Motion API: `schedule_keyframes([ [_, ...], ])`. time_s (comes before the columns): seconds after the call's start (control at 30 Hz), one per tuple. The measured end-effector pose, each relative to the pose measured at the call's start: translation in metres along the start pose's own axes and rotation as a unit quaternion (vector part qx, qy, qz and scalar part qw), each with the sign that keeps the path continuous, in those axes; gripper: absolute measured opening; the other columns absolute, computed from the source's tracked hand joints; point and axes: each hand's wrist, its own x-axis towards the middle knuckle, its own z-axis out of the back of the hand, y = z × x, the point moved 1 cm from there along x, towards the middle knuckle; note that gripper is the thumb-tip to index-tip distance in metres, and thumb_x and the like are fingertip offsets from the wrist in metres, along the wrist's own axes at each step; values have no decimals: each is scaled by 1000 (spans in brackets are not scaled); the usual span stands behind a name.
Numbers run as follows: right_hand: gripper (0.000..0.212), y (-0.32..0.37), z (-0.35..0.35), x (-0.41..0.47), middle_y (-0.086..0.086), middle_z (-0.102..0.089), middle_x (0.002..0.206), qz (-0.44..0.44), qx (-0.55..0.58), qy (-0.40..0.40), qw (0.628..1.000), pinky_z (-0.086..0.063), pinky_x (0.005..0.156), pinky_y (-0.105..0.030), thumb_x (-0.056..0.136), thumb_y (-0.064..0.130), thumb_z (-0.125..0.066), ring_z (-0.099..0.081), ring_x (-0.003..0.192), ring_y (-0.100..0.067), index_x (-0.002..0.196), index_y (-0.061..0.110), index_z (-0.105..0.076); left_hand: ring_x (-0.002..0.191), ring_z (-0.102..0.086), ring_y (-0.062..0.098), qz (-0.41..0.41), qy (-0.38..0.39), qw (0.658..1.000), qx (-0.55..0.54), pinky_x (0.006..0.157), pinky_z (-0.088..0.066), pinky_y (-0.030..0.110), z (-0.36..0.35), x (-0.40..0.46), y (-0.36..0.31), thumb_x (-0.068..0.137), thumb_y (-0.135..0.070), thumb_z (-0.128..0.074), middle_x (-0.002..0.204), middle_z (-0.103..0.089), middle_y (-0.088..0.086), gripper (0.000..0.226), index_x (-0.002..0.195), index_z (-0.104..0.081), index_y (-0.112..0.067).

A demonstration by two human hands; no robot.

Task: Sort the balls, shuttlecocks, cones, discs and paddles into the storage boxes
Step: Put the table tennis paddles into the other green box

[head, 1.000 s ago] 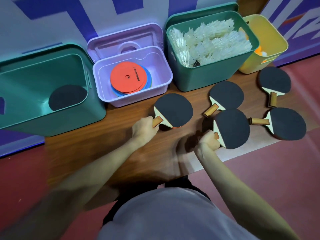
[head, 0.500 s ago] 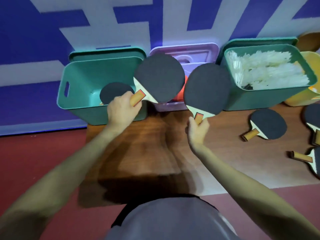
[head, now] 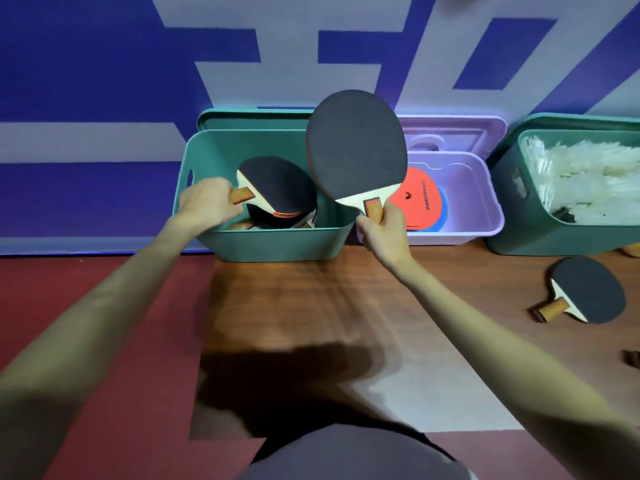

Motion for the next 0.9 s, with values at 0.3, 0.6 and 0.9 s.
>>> schedule_keyframes([
  [0.3, 28, 30, -9, 14, 6, -26, 56, 14, -83, 59, 995, -21, 46, -24, 66, 12, -56, -22, 52, -12, 61, 18, -29, 92, -59, 34, 3, 49, 999, -17, 68, -39, 32, -41, 34, 0, 83, -27, -62, 88, -59, 10, 17, 85, -58, -11],
  [0.6, 28, 42, -41, 53, 3, -35, 60, -7, -222, 181, 958, -27, 53, -31, 73, 17, -61, -34, 60, -19, 61, 16, -37, 100, -58, 30, 33, 170, 985, -17, 73, -39, 32, -52, 50, 17, 84, -41, -69, 96, -54, 7, 34, 88, -51, -12],
  [0.9, 16, 37, -87, 73, -3, -50, 59, -73, -277, 284, 915, -39, 42, -22, 78, 10, -59, -48, 47, -17, 65, 10, -50, 102, -59, 33, 43, 198, 979, 7, 74, -44, 32, -56, 50, 27, 86, -10, -53, 106, -60, 11, 18, 102, -59, -6],
])
